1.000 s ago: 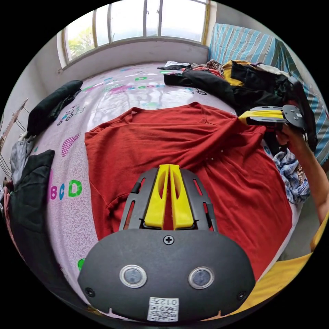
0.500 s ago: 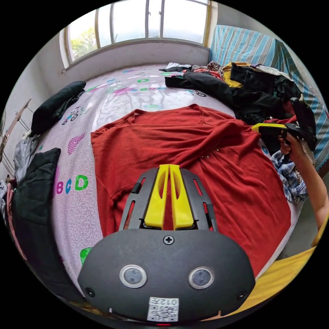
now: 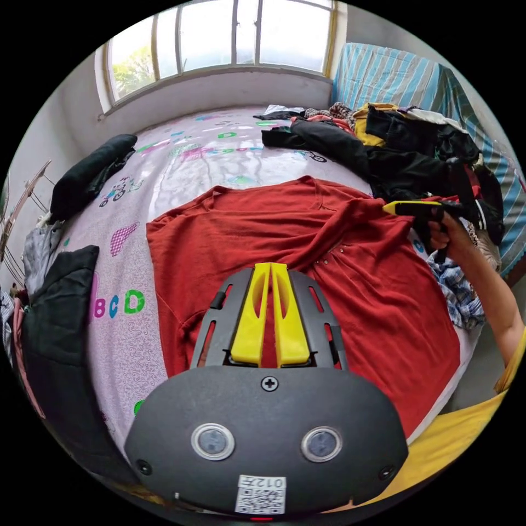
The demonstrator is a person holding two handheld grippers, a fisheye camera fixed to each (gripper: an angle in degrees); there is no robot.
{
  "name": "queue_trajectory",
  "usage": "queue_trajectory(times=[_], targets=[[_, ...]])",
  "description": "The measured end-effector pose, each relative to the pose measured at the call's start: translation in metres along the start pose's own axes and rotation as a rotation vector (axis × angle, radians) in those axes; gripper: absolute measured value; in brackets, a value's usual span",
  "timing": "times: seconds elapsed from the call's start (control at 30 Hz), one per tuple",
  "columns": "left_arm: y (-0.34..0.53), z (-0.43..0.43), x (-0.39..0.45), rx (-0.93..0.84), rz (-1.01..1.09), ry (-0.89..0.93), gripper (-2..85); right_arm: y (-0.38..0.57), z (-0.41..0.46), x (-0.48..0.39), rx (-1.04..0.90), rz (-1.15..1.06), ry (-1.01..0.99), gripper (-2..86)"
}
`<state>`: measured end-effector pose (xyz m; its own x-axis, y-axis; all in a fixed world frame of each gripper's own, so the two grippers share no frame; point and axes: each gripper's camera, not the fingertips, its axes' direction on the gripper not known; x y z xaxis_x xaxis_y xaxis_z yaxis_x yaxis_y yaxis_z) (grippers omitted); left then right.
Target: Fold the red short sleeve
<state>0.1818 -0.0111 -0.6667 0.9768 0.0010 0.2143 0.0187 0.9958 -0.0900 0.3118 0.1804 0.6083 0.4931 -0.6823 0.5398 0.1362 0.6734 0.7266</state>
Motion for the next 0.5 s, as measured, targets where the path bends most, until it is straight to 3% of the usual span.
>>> queue_trajectory(times=[0.23,0.5], targets=[[-0.027,-0.019,0.023,0.008,0.213,-0.100,4.9,-0.029,-0.064,0.024,0.087,0.096,-0.333,0.4],[-0.031,-0.008,0.029,0.003,0.352,-0.307,8.3,-0.051,-0.080,0.018,0.107,0.099,-0.395,0.5]])
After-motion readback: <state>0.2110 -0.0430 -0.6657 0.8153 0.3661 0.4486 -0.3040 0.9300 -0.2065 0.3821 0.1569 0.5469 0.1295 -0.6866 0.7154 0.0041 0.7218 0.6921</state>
